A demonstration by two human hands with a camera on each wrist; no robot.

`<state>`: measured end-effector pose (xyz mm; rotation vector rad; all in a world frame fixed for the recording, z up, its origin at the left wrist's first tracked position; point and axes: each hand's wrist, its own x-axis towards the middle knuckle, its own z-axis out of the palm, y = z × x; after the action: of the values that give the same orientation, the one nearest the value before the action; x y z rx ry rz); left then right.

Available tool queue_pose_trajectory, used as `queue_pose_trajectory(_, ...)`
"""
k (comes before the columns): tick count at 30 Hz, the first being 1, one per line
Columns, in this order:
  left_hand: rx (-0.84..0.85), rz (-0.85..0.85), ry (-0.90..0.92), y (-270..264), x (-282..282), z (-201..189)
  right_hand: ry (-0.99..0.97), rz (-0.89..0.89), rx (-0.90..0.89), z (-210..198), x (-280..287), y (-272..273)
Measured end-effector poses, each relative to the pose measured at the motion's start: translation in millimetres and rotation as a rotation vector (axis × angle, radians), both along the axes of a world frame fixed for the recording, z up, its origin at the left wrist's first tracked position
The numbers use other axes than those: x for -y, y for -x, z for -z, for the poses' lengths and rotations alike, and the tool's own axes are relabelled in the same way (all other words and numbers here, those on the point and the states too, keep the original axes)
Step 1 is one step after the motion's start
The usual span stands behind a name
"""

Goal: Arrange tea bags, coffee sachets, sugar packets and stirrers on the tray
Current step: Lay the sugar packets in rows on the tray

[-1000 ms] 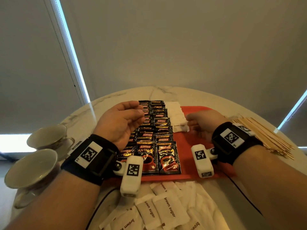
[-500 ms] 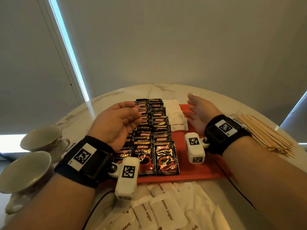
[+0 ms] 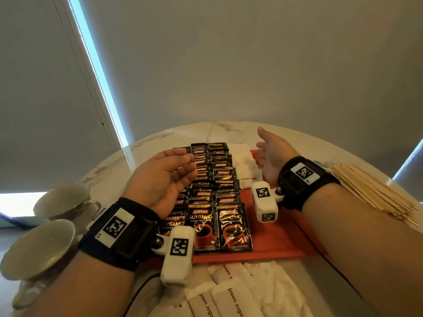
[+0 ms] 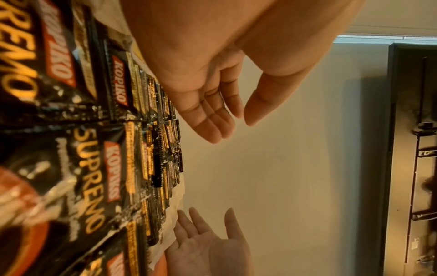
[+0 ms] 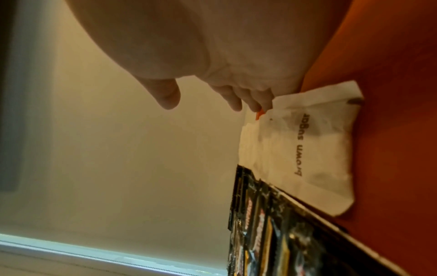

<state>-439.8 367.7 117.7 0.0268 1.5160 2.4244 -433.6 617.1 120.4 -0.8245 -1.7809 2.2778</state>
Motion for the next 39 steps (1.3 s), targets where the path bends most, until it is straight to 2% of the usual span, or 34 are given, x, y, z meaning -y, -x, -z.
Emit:
queue_pose_trajectory(4, -0.040, 0.003, -0.010, -14, -2, -16, -0.120, 0.068, -0.070, -18, 19, -28)
queue_pose_trajectory(7, -0.157, 0.064, -0.015, -38, -5, -38, -0.303, -0.018, -0.133, -30, 37, -50)
queue_pose_trajectory(9, -0.235, 0.100, 0.071, -60, -4, -49, -0.446, -0.110, -0.145, -36, 52, -62)
queue_pose_trajectory(12, -0.368, 0.151, 0.312, -93, 14, -48, -0.608, -0.253, -0.126, -40, 73, -83)
queue_pose_trajectory(15, -0.516, 0.270, 0.709, -124, 51, -35, -0.801, -0.431, -0.092, -42, 91, -111)
queue_pose_trajectory(20, -0.548, 0.551, 1.352, -173, 104, -13, -1.190, -0.989, 0.085, -41, 117, -166)
queue_pose_trajectory(22, -0.538, 0.648, 1.488, -185, 110, -5, -1.260, -1.172, 0.186, -38, 126, -180)
queue_pose_trajectory(26, -0.659, 0.678, 1.540, -191, 100, 2, -1.395, -1.350, 0.291, -38, 134, -195)
queue_pose_trajectory(29, -0.746, 0.668, 1.633, -191, 89, 6, -1.545, -1.367, 0.289, -37, 143, -199)
queue_pose_trajectory(32, -0.739, 0.649, 1.678, -190, 83, 5, -1.656, -1.306, 0.215, -32, 148, -197)
queue_pose_trajectory(39, -0.612, 0.513, 1.575, -176, 88, 1, -1.582, -1.141, 0.091, -32, 146, -188)
